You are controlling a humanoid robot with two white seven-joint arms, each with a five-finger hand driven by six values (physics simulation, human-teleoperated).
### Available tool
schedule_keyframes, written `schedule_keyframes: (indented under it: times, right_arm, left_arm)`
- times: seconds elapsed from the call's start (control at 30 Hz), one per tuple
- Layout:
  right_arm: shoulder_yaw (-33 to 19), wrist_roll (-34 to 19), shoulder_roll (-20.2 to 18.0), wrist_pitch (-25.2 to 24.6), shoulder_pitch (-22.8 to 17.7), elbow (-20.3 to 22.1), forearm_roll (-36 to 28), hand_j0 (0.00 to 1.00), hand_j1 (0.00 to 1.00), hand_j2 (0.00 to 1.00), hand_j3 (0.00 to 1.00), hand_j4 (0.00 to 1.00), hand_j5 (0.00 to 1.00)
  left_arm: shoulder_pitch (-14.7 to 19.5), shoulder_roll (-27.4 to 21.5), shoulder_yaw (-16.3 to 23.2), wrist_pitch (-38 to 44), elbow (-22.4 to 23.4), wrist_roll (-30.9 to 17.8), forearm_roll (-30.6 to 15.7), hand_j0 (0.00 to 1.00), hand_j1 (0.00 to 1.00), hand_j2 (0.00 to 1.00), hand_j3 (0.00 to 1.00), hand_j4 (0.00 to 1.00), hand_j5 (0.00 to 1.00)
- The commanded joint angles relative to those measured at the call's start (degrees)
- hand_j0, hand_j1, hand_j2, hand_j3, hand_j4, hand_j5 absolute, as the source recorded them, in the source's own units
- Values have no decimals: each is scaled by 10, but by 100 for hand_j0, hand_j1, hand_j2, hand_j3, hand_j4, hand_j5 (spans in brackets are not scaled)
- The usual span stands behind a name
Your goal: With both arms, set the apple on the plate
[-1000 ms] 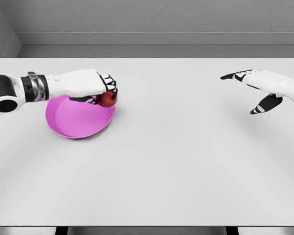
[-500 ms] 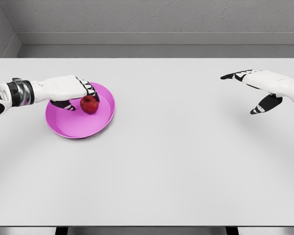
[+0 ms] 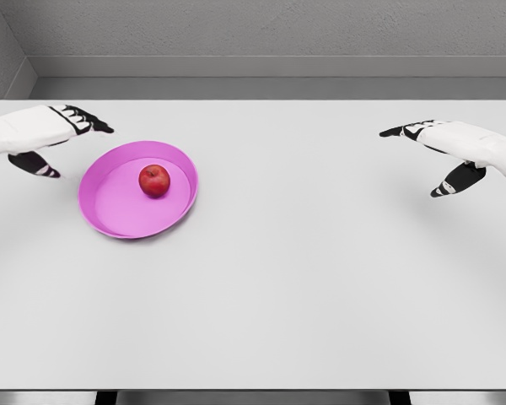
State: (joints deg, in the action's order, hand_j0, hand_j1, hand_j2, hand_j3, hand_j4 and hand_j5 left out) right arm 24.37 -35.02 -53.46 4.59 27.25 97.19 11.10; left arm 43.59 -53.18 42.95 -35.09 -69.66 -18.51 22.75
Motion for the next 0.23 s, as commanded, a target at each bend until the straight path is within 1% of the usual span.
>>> schedule_keyframes:
  times: [0.0,0.2]
  right_arm:
    - [0,0,-1,0,0,0,-1,100,100,100,100,100,100]
    - [0,0,-1,0,0,1,-1,100,100,100,100,100,100]
  left_arm:
    - [0,-7,-11,1,0,1,-6,100,100,100,100,100,100]
    - [-1,-6,-11,1,0,0,-7,100,100,100,100,100,100]
